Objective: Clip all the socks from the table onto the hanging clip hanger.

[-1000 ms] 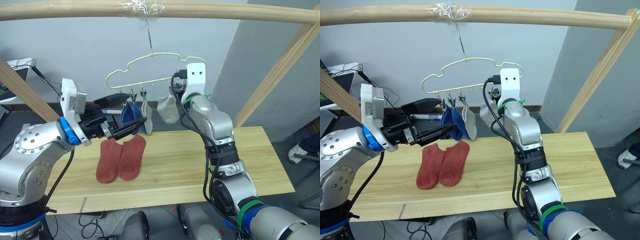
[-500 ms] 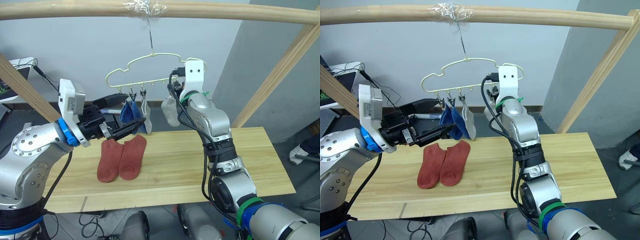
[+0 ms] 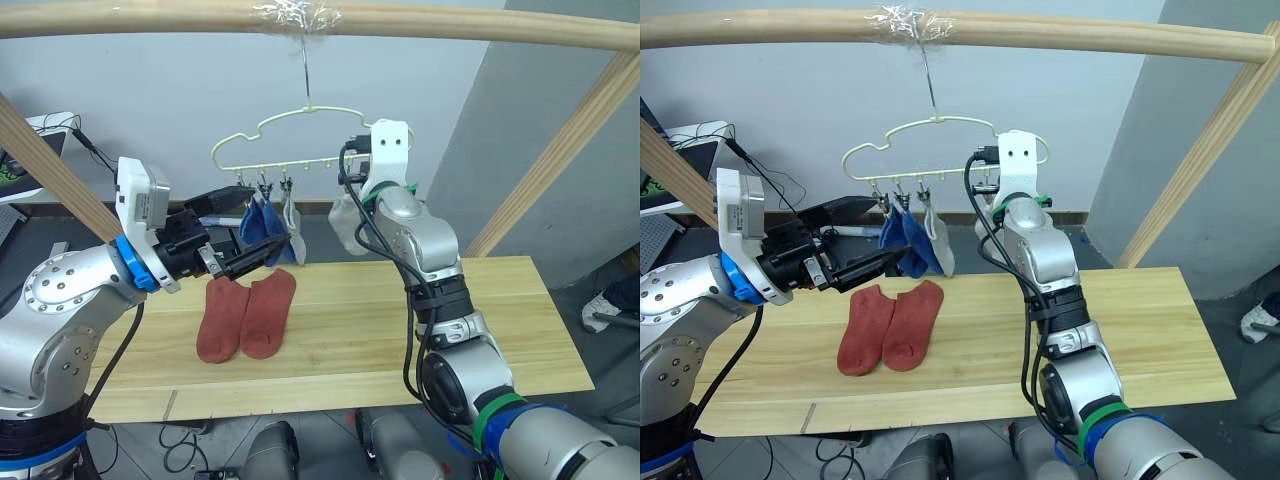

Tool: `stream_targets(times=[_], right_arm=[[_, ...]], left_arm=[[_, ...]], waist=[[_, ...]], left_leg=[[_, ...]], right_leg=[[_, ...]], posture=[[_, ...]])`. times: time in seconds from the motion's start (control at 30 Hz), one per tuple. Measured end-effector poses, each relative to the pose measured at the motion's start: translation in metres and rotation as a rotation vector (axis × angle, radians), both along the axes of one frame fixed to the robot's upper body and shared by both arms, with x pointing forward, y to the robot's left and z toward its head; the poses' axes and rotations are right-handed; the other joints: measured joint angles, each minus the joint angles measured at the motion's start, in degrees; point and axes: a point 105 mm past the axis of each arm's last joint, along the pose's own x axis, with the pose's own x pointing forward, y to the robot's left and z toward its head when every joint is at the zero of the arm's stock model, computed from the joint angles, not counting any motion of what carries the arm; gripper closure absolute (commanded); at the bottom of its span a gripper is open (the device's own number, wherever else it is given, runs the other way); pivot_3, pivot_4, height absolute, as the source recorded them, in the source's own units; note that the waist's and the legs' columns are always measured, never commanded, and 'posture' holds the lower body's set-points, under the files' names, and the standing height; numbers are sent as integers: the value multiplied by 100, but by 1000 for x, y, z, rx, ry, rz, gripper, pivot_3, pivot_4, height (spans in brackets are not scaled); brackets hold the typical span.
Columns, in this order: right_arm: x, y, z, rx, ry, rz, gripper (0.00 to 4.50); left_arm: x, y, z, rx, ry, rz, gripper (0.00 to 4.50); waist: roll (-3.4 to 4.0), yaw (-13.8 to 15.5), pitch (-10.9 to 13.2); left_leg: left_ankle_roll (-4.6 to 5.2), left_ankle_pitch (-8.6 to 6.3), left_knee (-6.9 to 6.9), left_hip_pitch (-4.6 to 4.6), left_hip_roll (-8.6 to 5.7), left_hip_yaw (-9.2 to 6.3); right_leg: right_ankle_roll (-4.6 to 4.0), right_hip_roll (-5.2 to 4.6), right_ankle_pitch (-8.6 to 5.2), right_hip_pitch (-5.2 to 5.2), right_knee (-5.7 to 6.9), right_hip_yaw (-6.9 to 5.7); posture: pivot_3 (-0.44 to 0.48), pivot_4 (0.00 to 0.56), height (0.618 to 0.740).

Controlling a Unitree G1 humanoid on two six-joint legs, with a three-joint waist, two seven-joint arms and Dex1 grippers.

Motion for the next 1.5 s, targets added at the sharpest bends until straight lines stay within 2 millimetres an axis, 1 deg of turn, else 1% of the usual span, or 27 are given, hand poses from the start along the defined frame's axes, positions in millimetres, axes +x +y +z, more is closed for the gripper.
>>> stream_targets(times=[0.13,0.2,0.23,0.3,0.37,0.53,0.63,0.73,0.77,0.87,0.97,1.2,1.33,1.5], right_arm=[[1,-2,0,2,1,-14,4480],[1,-2,0,3,0,-17,4480],[1,-3,0,5,-1,-18,4480],[1,-4,1,10,-3,-21,4480],[2,-4,1,13,-3,-22,4480],[1,-4,1,15,-4,-22,4480],[2,-4,1,15,-4,-22,4480],[2,-4,1,16,-4,-22,4480],[2,-4,1,16,-4,-22,4480],[2,-4,1,17,-4,-21,4480],[2,-4,2,17,-5,-21,4480],[2,-4,2,16,-6,-21,4480],[2,-4,2,16,-5,-19,4480],[1,-3,3,17,-5,-17,4480]], left_arm=[[3,3,0,2,-3,31,0],[13,10,-3,19,11,104,0],[19,15,-8,35,35,154,0],[30,26,-25,50,132,263,0],[35,31,-37,53,203,322,0],[41,29,-66,52,327,374,0],[42,25,-91,99,398,382,0],[45,21,-117,100,480,405,0],[48,24,-128,107,506,439,0],[58,36,-149,134,535,540,0],[65,38,-166,130,549,592,0],[80,36,-185,141,531,614,0],[97,32,-190,147,531,625,0],[113,26,-198,175,541,631,0]], waist=[[0,0,0],[0,5,0],[0,3,0],[-1,0,0],[0,2,0],[-1,7,-1],[-1,4,-1],[-1,6,-1],[-1,6,-1],[-2,7,-1],[-3,10,-2],[-4,7,-2],[-5,9,-3],[-5,-1,-3]], left_leg=[[0,0,0,0,0,-1],[0,0,2,0,-1,-2],[0,0,3,0,-1,-2],[0,0,4,0,-1,-1],[0,0,3,0,-1,-2],[0,0,2,0,0,-2],[0,0,2,0,1,-2],[0,0,4,0,1,-2],[0,0,4,0,0,-2],[0,0,5,1,1,-3],[0,0,4,1,0,2],[0,0,5,1,0,-1],[0,0,9,0,-2,1],[0,0,7,0,-1,2]], right_leg=[[0,0,0,0,0,-1],[0,0,0,0,2,-1],[0,0,0,0,4,0],[0,0,0,0,5,0],[0,0,0,0,4,-1],[0,-3,0,0,4,-2],[0,-4,0,0,7,-1],[-1,-5,0,0,9,-1],[-1,-5,1,-1,10,-1],[-1,-6,1,-1,13,-1],[-1,-11,1,-1,11,1],[-2,-17,1,-1,17,-1],[-1,-17,2,-1,19,-1],[-1,-17,2,-2,20,0]], posture=[[-203,199,740],[-203,198,740],[-203,198,740],[-204,198,740],[-206,198,740],[-208,198,740],[-211,199,740],[-209,200,740],[-210,200,740],[-211,200,740],[-218,201,740],[-216,201,740],[-217,202,740],[-216,201,740]])
